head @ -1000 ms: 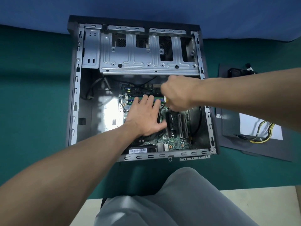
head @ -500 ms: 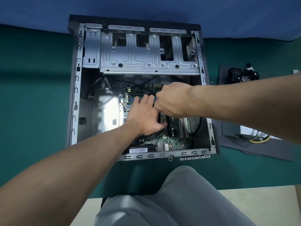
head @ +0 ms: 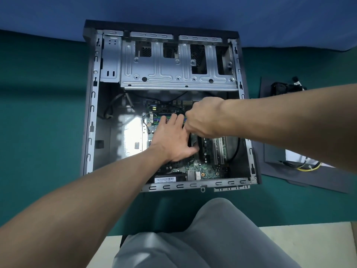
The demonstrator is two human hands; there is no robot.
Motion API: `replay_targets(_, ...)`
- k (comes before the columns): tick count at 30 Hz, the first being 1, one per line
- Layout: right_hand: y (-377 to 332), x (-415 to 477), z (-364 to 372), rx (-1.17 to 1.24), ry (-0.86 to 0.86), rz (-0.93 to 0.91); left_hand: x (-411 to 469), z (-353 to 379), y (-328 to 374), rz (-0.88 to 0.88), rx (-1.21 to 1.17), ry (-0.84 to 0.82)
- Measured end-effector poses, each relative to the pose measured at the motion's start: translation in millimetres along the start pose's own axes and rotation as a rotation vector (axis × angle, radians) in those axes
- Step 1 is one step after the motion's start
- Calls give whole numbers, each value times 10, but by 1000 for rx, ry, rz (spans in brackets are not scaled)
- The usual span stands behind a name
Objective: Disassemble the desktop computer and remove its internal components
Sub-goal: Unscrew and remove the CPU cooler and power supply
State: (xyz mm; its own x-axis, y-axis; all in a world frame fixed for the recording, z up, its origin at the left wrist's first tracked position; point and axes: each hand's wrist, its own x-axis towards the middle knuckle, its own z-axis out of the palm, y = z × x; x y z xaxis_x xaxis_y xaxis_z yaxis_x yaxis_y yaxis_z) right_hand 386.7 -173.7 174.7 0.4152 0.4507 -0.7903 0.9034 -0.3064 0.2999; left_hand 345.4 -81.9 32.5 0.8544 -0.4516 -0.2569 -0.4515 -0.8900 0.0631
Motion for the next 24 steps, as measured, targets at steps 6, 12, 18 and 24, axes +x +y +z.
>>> replay_targets(6,110,86,22,1051,179,473,-15,-9,-6,11,10,26)
replay_targets(12,119,101,177,1867,-387,736,-24,7,-1,13,-18,58)
replay_targets(18,104,52,99,732,-74,342,-9,19,-8,9,-11,51)
replay_targets(24,103,10,212,219,218,44,3,22,-3,2,-3,26)
